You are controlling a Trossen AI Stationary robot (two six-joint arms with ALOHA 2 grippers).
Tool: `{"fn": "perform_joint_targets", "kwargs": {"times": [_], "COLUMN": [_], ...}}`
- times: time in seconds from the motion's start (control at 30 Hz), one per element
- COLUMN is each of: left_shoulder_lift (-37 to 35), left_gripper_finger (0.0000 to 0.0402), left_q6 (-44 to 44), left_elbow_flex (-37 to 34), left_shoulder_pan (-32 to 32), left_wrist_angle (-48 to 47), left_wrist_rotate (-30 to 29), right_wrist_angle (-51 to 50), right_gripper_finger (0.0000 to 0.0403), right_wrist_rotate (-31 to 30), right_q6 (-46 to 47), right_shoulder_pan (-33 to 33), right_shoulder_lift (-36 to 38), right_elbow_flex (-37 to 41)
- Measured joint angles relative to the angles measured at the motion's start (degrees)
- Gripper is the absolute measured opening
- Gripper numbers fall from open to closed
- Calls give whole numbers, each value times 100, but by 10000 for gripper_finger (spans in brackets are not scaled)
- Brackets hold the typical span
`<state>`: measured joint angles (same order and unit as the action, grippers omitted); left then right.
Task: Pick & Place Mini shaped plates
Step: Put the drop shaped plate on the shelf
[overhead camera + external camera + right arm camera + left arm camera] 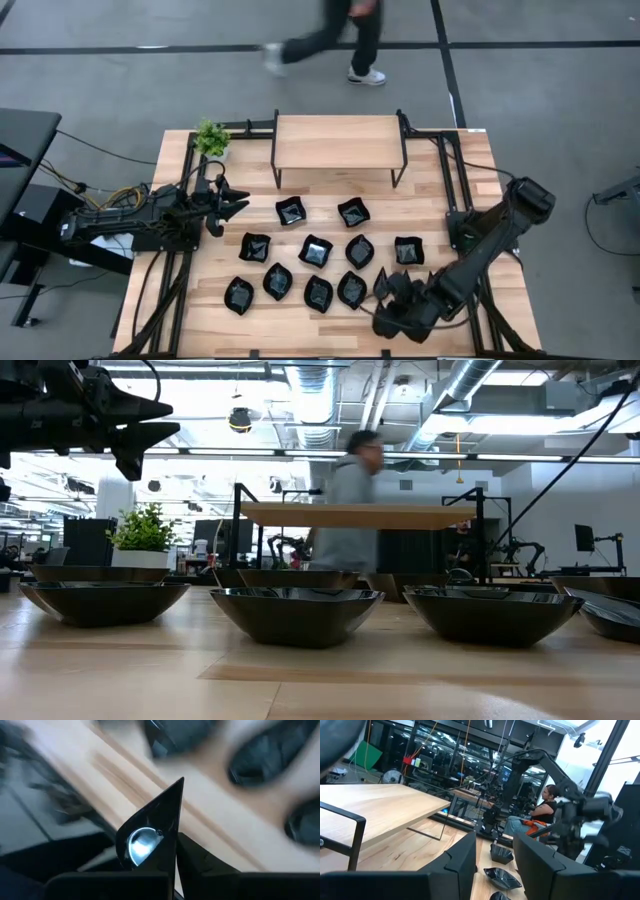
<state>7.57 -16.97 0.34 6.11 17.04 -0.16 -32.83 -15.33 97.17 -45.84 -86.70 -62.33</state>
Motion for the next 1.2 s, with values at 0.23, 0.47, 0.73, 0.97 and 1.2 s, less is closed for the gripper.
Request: {"fn": "perform_joint_targets", "kwargs": {"times": [0.23, 0.47, 0.73, 0.97, 1.2], "left_shoulder_lift": [0, 0, 0, 0, 0], "left_gripper_finger": [132, 132, 132, 132, 132], "left_q6": [0, 0, 0, 7, 11], "left_elbow_flex": [2, 0, 2, 1, 1], "left_shoulder_pan": [0, 0, 0, -2, -2], "left_wrist_angle": [20, 20, 22, 26, 62], "left_wrist_rotate": [0, 0, 0, -1, -1], "right_wrist_angle": [5, -30, -507, -1274, -1931], "right_gripper_finger": [1, 1, 1, 1, 1], "right_wrist_rotate": [-451, -421, -397, 319, 968], "right_q6": [-2186, -4737, -6396, -6927, -7388], "right_shoulder_pan": [849, 2250, 3976, 5540, 6801], "right_shoulder_lift": [974, 1852, 2648, 2728, 2156], "right_elbow_flex": [-120, -120, -122, -311, -1326]}}
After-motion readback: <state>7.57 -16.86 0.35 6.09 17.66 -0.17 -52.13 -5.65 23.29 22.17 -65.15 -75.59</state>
